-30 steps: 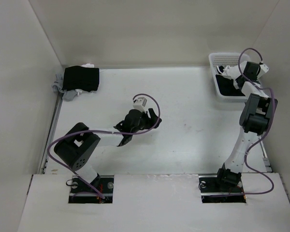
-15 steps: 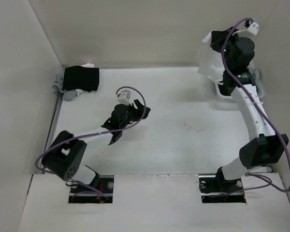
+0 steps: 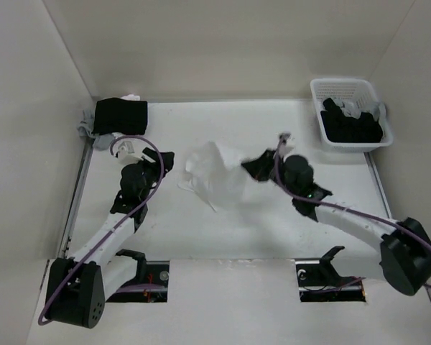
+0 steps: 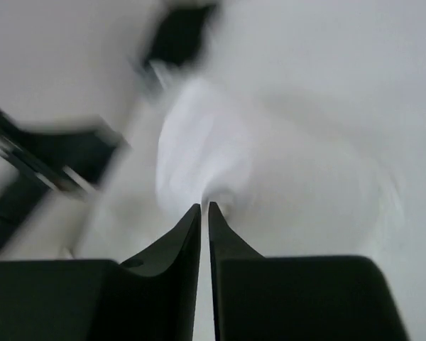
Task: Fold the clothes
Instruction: Move the tank top to the center of the board, then fold the tank top
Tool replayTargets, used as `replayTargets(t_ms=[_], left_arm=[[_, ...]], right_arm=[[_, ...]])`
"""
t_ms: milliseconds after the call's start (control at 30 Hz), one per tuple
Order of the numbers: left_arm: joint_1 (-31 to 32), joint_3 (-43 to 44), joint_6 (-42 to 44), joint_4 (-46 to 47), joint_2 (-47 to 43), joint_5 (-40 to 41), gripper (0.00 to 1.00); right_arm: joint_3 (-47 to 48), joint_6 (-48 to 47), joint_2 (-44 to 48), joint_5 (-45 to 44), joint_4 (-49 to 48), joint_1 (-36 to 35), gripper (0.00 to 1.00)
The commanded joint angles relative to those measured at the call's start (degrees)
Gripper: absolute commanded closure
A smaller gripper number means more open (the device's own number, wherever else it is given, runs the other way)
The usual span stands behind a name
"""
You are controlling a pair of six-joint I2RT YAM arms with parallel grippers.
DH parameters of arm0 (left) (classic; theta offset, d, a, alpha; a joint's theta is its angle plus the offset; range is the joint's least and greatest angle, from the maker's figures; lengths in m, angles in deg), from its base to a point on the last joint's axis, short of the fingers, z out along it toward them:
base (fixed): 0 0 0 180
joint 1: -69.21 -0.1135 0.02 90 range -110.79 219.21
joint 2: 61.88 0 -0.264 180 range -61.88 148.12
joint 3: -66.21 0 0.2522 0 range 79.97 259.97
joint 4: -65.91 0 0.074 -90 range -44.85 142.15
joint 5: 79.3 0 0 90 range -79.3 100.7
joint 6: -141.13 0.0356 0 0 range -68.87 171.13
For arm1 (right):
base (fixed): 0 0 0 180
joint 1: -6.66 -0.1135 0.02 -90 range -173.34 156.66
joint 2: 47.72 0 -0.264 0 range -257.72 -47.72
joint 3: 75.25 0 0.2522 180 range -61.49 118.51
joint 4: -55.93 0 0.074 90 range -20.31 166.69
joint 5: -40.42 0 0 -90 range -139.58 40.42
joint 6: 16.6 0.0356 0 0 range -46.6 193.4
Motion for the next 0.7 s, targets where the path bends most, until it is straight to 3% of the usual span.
replayTargets(t_ms=[0,133,167,300,467,533,667], left_arm=[[-0.1,-2.7,-0.6,-4.3,0.3,-0.3,0.40],[1.8,-4.1,0.0,-3.2,5.3,0.8,0.40],[2.5,-3.6,0.3,-2.7,7.2,0.9,0.41],[4.7,0.4,1.7,-0.3,16.4,1.3,0.43],[6.7,6.2,1.1,3.4,24.1,3.2,0.46],[6.9,7.6,1.2,3.3,25.9,4.6,0.46],[6.9,9.7,1.5,3.0,29.5,4.8,0.48]], right_arm=[[-12.4,4.4,0.5,3.3,-1.1,-3.1,0.86],[-20.3,5.5,10.1,-0.5,6.1,-3.4,0.54],[-21.5,5.7,13.3,-2.3,8.2,-2.8,0.51],[-20.6,4.9,14.8,-3.1,13.9,-1.3,0.51],[-14.3,1.2,3.5,-4.3,12.9,-1.9,0.73],[-11.8,0.3,-0.1,-5.4,10.7,-2.3,0.71],[-5.0,-2.3,-8.1,-6.0,6.9,-2.3,0.55]])
